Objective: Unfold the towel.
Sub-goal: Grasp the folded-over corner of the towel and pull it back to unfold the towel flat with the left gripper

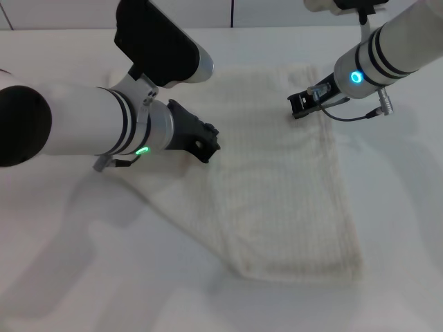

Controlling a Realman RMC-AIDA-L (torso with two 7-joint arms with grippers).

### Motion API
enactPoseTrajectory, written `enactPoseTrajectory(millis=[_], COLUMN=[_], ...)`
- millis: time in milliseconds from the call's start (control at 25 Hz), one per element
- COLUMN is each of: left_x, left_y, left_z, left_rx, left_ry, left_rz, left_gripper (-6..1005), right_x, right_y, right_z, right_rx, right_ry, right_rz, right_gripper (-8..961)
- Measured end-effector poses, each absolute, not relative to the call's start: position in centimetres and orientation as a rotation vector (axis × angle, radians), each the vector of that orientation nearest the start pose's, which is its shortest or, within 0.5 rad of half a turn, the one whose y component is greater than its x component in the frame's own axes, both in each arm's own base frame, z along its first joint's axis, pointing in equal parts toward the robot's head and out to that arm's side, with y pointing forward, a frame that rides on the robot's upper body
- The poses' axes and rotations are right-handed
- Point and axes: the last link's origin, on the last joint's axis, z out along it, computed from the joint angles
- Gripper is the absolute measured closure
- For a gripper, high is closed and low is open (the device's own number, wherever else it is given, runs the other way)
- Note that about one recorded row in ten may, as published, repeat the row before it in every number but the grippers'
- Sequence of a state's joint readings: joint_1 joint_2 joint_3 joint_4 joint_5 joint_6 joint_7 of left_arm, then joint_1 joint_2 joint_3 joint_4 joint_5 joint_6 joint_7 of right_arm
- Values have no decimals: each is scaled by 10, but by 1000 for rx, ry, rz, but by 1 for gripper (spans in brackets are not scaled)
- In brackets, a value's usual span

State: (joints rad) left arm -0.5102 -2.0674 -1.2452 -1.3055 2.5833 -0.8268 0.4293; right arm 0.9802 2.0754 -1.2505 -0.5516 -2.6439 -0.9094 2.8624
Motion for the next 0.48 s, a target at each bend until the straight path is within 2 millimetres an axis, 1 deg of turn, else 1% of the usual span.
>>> enactPoseTrajectory(millis=[80,200,240,480], left_x=[-143,-141,-139,-135], left_y=[355,352,350,345], left_z=[-76,-71,-65,-53], left_rx=[-2484,-2465,-2439,-2396], left_ry=[-501,-501,-500,-520], left_rz=[168,176,179,190], left_gripper=[972,971,971,972], right_x=[197,198,198,204], right_y=[444,444,443,440], right_z=[-57,-58,-58,-61], right_rx=[-2174,-2174,-2174,-2169], right_ry=[1313,1312,1313,1326], right_rz=[-230,-236,-238,-256], right_gripper=[953,953,953,953])
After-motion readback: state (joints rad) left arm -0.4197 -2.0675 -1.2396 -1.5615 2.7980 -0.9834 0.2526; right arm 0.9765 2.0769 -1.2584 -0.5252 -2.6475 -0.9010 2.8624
